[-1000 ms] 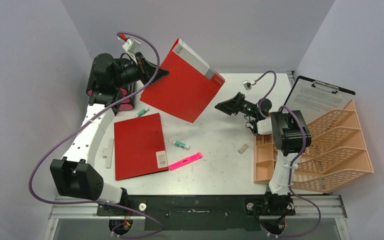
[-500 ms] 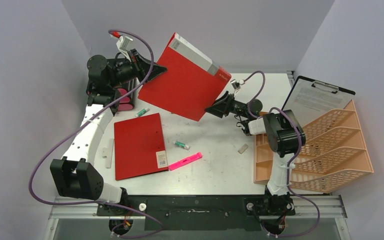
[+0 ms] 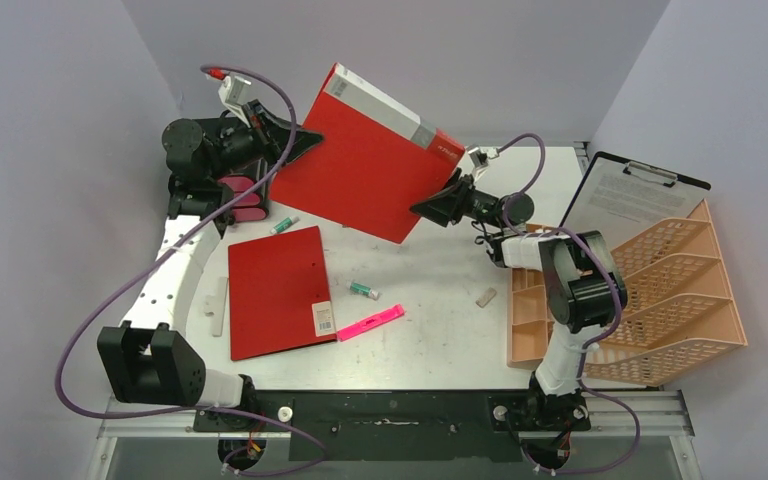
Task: Organize the desk
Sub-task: Pick up the folder from the center of the board.
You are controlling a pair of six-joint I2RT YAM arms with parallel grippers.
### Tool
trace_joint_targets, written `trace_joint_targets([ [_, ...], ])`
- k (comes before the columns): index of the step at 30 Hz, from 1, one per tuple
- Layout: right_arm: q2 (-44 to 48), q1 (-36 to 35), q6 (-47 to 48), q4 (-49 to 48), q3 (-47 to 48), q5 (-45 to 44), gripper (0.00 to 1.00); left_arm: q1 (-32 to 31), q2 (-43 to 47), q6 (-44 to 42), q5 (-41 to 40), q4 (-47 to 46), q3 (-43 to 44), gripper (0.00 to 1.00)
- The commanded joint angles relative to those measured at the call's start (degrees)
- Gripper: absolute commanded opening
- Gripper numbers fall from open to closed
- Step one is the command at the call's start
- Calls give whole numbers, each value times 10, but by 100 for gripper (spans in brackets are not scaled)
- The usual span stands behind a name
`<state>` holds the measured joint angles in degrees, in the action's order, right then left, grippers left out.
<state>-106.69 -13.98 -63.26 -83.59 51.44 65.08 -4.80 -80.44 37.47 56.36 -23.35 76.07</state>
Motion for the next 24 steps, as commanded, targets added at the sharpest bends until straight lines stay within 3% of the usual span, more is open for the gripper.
trace_joint_targets([
  [1, 52, -8, 3, -184, 13, -8, 39, 5, 24, 14, 2, -51, -3, 0],
  [4, 70, 1, 4, -184, 1, -14, 7, 8, 25, 11, 3, -50, -7, 0],
  [7, 89, 19, -18, -181, 0, -9, 5, 13, 30, -9, -6, -26, -9, 4],
  [12, 134, 51, -12, -115, 7, 18, 5, 31, 35, -38, -35, 13, -15, 79],
  [14, 160, 54, 31, -31, 13, 39, 5, 44, 37, -35, -46, 8, -21, 100],
  [17, 216, 55, 207, 264, 49, 49, 5, 81, 41, -16, -53, -13, -34, 96],
  [18, 241, 52, 305, 420, 75, 34, 5, 97, 44, -6, -54, -27, -40, 96],
  [20, 259, 34, 586, 746, 160, -31, 5, 116, 49, 4, -51, -47, -47, 96],
  [21, 259, 23, 637, 856, 196, -63, 5, 124, 51, 4, -50, -49, -48, 96],
  [24, 253, 18, 726, 1017, 269, -131, 5, 141, 61, -12, -46, -47, -48, 96],
])
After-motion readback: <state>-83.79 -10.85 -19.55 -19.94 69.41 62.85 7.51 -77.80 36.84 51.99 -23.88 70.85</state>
